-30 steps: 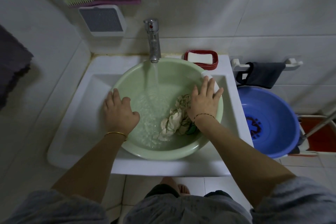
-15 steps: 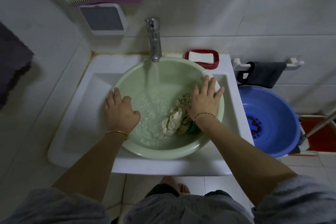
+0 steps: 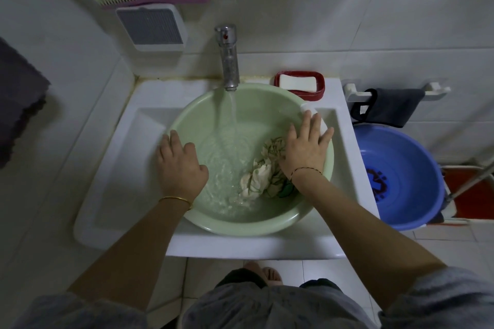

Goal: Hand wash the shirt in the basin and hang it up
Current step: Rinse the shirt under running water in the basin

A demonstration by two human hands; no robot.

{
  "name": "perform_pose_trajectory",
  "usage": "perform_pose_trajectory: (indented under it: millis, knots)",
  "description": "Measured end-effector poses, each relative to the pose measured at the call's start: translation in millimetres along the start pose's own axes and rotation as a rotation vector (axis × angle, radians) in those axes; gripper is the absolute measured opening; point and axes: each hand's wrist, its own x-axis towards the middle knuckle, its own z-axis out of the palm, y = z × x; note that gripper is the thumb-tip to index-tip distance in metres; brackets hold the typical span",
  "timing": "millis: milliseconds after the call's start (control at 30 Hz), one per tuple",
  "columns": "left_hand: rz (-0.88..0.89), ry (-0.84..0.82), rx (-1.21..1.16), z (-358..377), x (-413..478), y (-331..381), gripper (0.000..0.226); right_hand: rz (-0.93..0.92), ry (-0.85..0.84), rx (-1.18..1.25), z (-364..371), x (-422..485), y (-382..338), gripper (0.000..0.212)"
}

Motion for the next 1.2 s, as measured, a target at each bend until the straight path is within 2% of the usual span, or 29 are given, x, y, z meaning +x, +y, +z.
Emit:
perform_pose_trajectory:
  millis: [233,400,467,633,800,967,1200]
  knots:
    - [0.035,-0.025,-0.023,-1.4,-0.8,2.2,0.053,-0.014,-0.021,0.084,-11.0,-3.7,3.2,0.066]
    - [0.100,-0.045,-0.005,-2.9,1.8,4.0,0.062,-0.086,0.016,0.116,-14.4,-2.0,0.1,0.038]
    - [0.102,-0.041,-0.039,-4.9,4.9,6.2,0.062,-0.103,0.027,0.136,-16.5,-0.5,-1.3,0.034]
    - [0.114,-0.022,-0.115,-13.3,23.1,8.1,0.059,-0.141,0.055,0.235,-26.4,8.8,-9.0,0.041]
    - [0.148,-0.006,-0.213,-19.0,39.0,5.7,0.057,-0.153,-0.016,0.340,-26.2,20.5,-19.1,0.045]
    - [0.261,0.005,-0.347,-18.4,43.0,6.7,0.048,-0.119,-0.121,0.424,-24.2,30.4,-24.4,0.045]
    - [0.228,0.061,-0.504,-28.1,52.0,19.6,0.047,-0.115,-0.140,0.448,-26.2,36.9,-24.5,0.042]
